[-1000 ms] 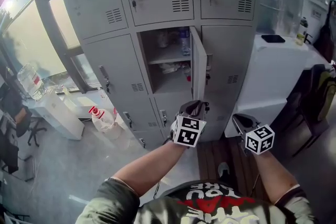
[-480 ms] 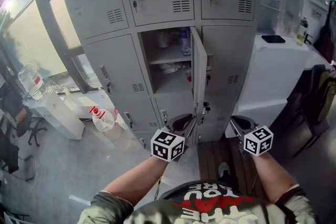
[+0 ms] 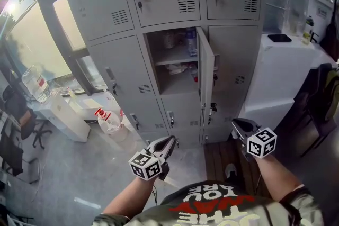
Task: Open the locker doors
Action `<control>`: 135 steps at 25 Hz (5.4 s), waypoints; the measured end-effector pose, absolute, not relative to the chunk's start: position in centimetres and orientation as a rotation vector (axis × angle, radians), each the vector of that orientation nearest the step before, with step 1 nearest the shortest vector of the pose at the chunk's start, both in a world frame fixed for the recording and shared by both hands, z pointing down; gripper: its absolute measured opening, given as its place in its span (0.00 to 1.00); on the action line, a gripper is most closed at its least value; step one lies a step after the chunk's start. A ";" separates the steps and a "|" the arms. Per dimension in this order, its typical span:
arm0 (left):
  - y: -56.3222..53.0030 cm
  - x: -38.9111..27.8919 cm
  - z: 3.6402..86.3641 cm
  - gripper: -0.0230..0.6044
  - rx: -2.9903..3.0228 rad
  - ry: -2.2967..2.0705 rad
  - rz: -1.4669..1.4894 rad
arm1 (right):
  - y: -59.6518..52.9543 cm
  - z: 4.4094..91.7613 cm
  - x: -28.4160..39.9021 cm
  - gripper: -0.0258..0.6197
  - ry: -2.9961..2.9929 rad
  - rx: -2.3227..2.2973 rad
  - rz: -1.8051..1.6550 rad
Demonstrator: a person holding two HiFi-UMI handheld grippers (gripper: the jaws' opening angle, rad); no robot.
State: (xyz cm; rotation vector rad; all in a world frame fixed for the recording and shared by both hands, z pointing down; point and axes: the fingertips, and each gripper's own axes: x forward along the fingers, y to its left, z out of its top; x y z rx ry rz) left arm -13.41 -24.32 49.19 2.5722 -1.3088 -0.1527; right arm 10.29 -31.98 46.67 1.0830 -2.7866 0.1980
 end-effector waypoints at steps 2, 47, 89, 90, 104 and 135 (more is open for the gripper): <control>-24.4 -13.8 49.0 0.05 2.568 -1.320 -0.162 | -32.1 46.6 9.9 0.10 -2.789 1.081 0.194; -29.2 -10.1 46.0 0.05 2.546 -1.367 -0.113 | -57.4 39.7 4.0 0.22 -2.709 1.176 0.020; -30.3 -12.0 45.6 0.05 2.561 -1.340 -0.113 | -56.3 39.9 2.6 0.30 -2.750 1.014 -0.065; -30.2 -11.9 45.6 0.05 2.567 -1.332 -0.113 | -55.9 39.9 2.9 0.30 -2.750 1.018 -0.068; -28.4 -10.3 45.0 0.05 2.623 -1.237 -0.128 | -50.0 40.1 8.0 0.30 -2.699 1.135 -0.089; -27.4 -11.0 45.9 0.05 2.630 -1.175 -0.145 | -43.1 40.5 24.4 0.29 -2.536 1.504 -0.005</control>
